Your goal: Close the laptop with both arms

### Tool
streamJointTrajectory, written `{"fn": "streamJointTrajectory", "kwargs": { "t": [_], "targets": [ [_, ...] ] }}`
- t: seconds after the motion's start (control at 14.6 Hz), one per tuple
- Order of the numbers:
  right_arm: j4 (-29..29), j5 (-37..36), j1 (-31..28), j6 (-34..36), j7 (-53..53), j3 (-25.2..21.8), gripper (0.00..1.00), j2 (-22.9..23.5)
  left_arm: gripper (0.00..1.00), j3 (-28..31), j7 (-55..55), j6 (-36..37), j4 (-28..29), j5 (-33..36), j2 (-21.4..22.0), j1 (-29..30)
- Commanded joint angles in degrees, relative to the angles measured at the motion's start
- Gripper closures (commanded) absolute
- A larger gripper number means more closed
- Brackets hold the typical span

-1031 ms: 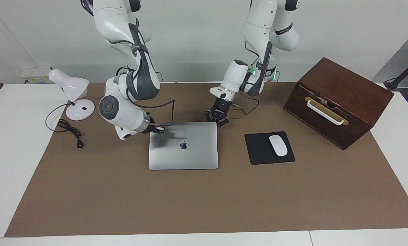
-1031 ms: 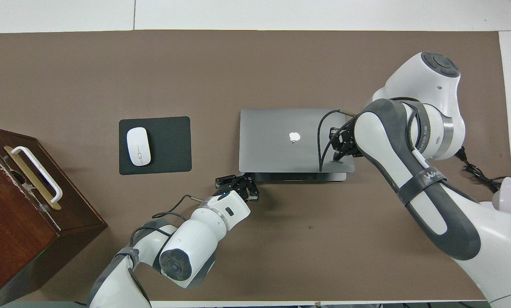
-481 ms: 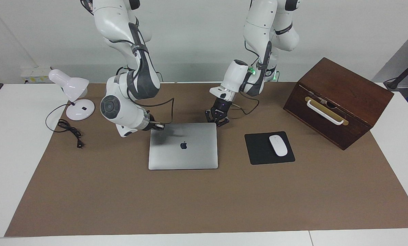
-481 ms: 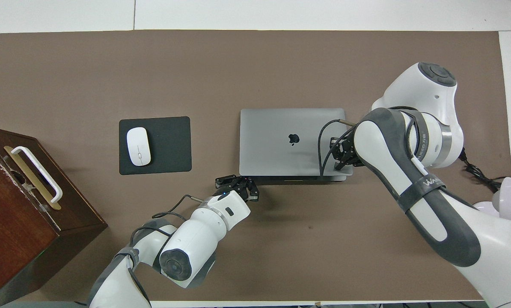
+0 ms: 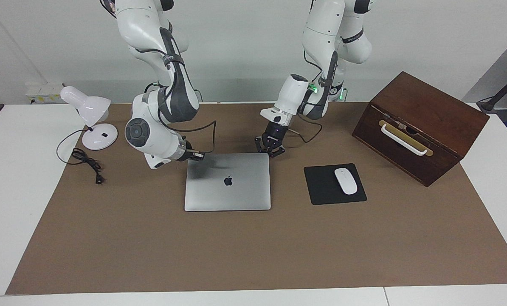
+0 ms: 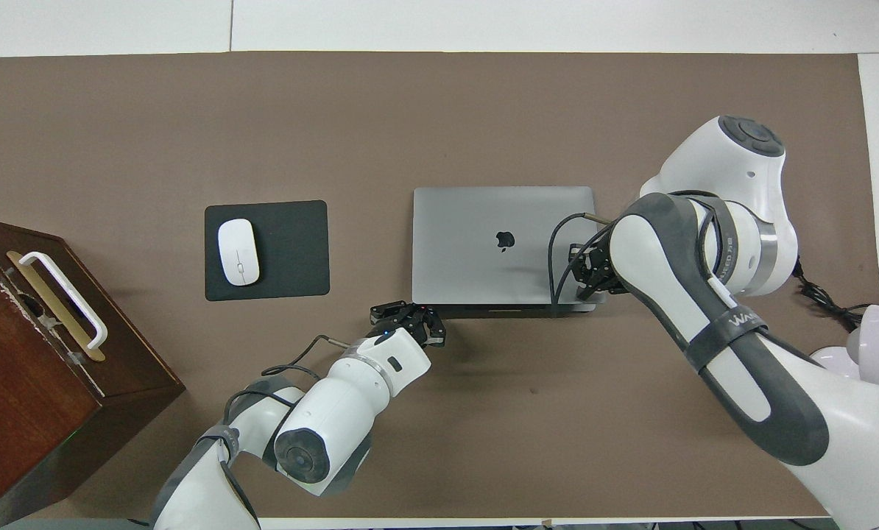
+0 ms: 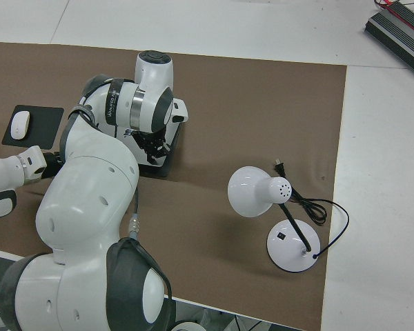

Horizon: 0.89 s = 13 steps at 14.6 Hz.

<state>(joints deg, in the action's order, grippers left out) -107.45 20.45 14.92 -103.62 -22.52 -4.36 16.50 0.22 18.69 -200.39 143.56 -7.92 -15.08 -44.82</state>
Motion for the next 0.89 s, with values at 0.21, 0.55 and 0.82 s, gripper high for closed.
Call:
{"fn": "streamJointTrajectory", "kwargs": {
  "t": [0.21,0.55,0.82],
  "targets": [
    [2.5,-0.6,-1.5,-6.1,0.1,0.0,1.00,-0.8,1.00,0.3,-1.3,-0.3,-0.5,-1.0,-2.2,-0.4],
    [15.8,-7.6,-7.3,-3.4,5.5,-0.2,0.93,-1.3,1.00,0.3,-0.4,-0.3,-0.6,-1.0,-2.2,-0.4],
    [24.1,-15.5,-9.4,3.6,9.8,-0.6,0.93,-2.5,1.00,0.3,2.0,-0.1,-0.7,-1.0,-0.5,-0.3]
  ]
}}
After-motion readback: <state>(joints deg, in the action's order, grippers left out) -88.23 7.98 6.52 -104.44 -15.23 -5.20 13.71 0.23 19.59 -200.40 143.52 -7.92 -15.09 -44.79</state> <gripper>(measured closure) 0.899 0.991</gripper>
